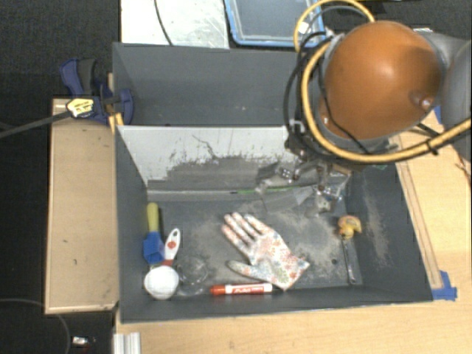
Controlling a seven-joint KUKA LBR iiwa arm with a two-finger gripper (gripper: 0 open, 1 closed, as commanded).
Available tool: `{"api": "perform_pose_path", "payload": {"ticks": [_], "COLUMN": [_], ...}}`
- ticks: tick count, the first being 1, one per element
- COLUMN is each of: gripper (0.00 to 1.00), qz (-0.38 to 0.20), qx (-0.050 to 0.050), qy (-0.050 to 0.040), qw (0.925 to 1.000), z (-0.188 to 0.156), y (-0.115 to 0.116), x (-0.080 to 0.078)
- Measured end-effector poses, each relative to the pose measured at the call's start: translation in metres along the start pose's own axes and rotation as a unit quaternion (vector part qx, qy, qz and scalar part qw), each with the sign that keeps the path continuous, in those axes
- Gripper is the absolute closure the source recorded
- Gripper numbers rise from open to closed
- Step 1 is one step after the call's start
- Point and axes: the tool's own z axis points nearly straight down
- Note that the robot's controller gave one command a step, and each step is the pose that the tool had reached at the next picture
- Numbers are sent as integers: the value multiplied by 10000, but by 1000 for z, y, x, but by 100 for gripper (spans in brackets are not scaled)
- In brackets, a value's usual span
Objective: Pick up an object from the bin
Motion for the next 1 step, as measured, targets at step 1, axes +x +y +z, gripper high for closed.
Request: {"api": "perform_pose_path", "payload": {"ticks": [1], "gripper": [0], "qz": [-265], "qx": [-50], "qy": [6], "qw": [9996], "z": [22], "y": [-1], "x": [22]}}
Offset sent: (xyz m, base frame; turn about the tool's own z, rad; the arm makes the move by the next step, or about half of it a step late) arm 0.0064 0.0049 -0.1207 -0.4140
